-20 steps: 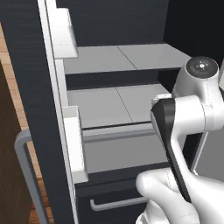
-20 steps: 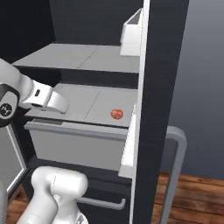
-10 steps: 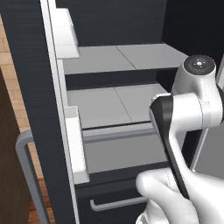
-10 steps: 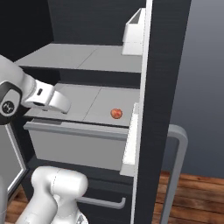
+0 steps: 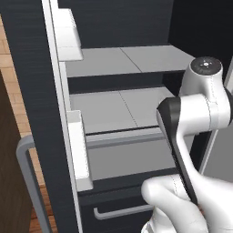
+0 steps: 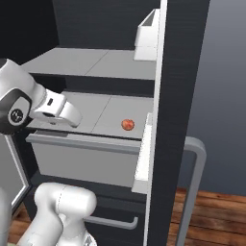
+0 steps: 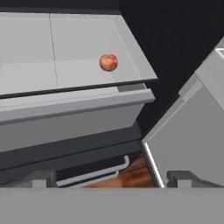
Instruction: Open the fridge, remove the peach, lime, and chicken drumstick, and place them on any counter.
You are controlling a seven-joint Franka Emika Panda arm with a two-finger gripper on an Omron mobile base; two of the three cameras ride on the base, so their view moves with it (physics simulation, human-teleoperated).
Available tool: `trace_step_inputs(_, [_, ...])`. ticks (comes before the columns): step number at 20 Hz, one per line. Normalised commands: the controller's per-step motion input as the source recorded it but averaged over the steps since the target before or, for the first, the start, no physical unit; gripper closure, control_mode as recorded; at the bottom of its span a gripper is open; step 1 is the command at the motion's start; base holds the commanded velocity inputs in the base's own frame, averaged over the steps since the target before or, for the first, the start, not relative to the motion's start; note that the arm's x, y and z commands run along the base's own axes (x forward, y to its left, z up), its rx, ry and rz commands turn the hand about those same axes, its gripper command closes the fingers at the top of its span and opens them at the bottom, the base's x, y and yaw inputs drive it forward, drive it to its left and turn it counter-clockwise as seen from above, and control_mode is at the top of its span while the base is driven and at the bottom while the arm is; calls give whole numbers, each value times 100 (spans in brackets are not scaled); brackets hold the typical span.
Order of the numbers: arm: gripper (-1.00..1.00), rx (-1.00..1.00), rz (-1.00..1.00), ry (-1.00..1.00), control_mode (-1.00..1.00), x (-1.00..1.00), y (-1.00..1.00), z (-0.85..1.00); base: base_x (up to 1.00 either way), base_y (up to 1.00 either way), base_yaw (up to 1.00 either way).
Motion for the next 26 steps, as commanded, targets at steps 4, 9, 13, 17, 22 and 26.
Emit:
trace_step_inputs(4, [-100,2,0,8,-100,20,-26,-35,0,0,0])
trace_step_inputs(9, [-100,0,0,18,-100,8,-24,-31,0,0,0])
trace_step_inputs(13, [-100,0,0,13,-100,10,-26,-29,0,0,0])
trace_step_inputs(17, [-100,0,0,10,-100,7,-21,-21,0,0,0])
trace_step_inputs(22, [-100,0,0,3,-100,12,-8,-21,0,0,0])
trace_step_inputs(26, [-100,2,0,0,-100,13,0,-1,0,0,0])
